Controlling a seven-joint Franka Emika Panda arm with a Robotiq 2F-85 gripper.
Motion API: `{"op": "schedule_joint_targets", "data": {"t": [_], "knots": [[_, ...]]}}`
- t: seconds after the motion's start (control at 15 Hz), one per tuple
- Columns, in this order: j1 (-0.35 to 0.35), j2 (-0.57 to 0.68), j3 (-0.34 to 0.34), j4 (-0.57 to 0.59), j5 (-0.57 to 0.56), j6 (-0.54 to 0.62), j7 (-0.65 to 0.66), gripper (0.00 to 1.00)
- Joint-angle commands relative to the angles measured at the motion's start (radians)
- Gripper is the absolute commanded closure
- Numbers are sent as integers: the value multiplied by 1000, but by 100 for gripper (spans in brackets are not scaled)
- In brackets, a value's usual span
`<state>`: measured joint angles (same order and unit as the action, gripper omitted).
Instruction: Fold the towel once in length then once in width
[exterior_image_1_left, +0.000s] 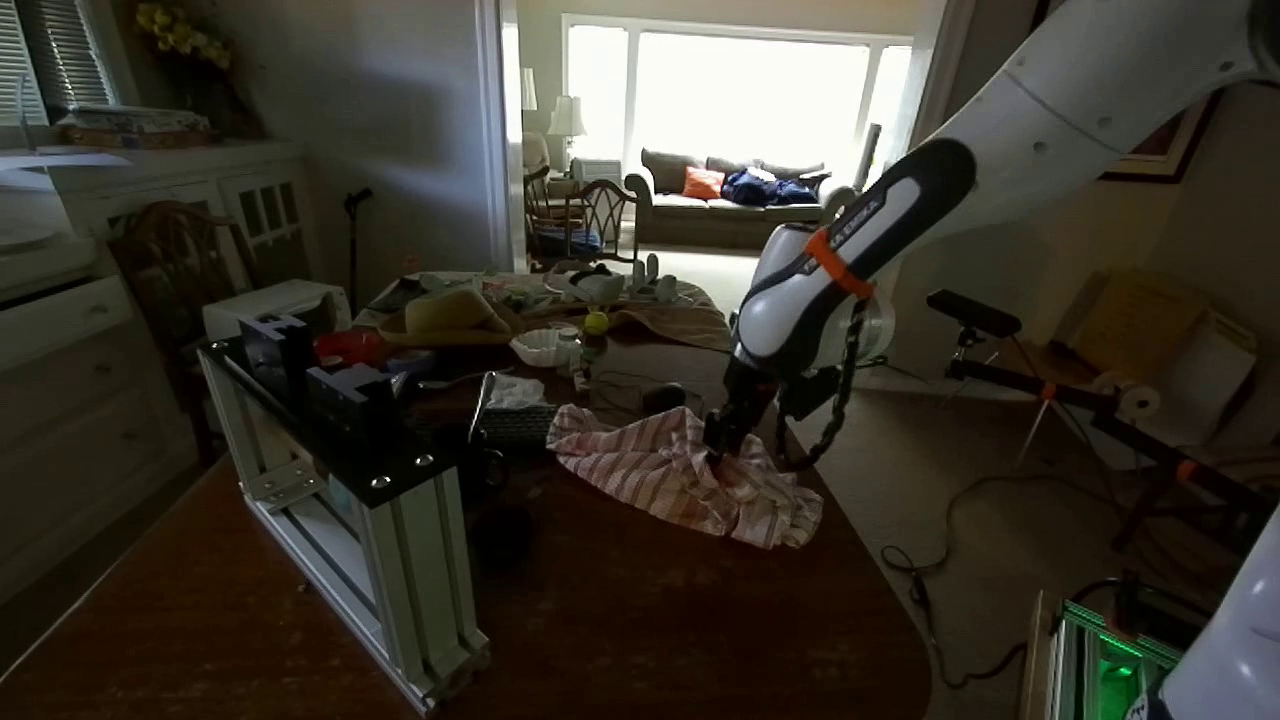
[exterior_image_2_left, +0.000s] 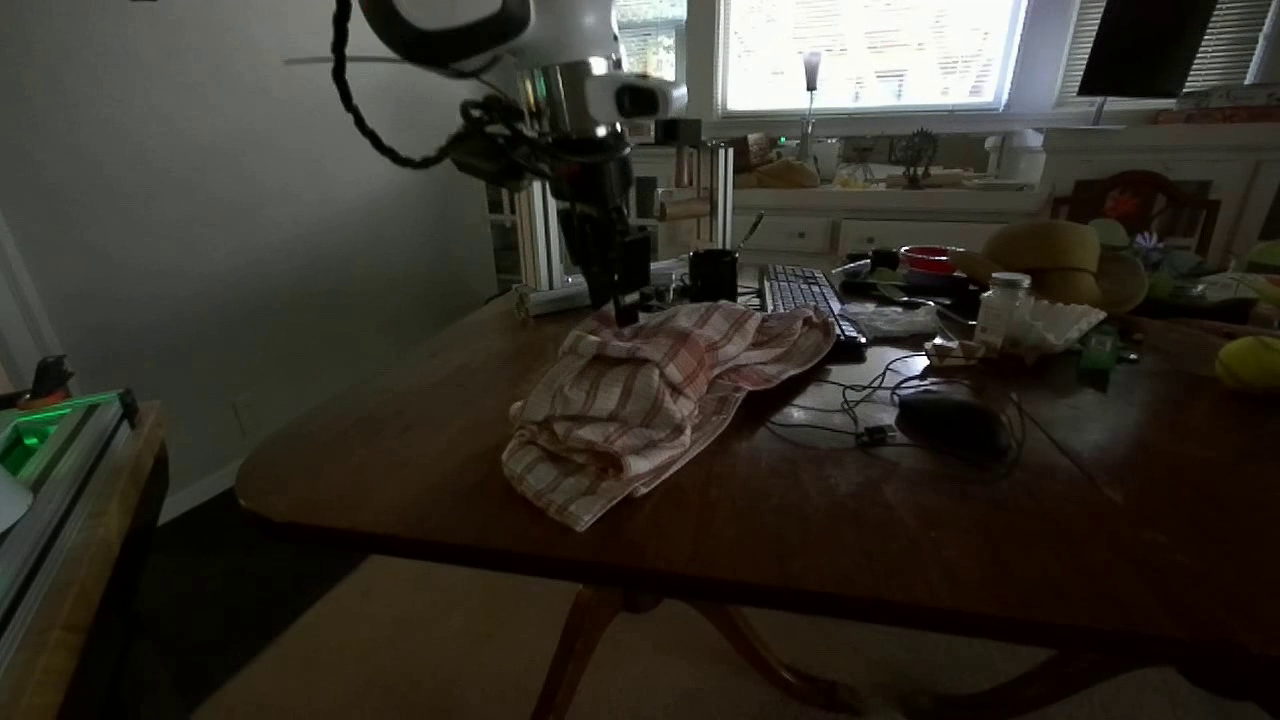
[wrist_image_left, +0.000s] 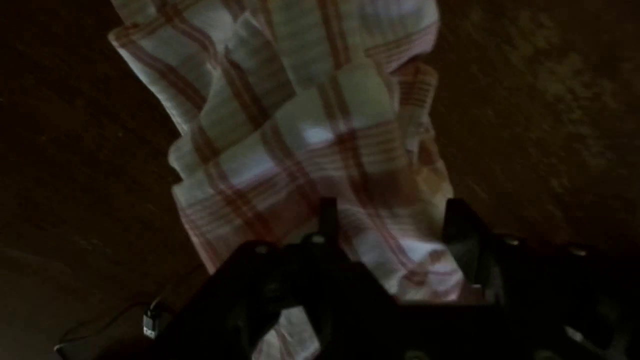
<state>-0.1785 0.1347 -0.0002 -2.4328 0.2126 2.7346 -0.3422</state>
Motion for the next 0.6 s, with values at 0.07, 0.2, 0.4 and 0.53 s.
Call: {"op": "schedule_joint_targets", "data": {"t": [0.07, 0.2, 0.4, 0.53], "knots": [[6, -313, -45, -183, 134, -50, 27, 4], [-1, -403, -95, -257, 96, -3, 92, 0], [-14, -498, -178, -367, 113, 45, 143, 0], [-9, -501, -245, -393, 151, 35, 158, 0]]}}
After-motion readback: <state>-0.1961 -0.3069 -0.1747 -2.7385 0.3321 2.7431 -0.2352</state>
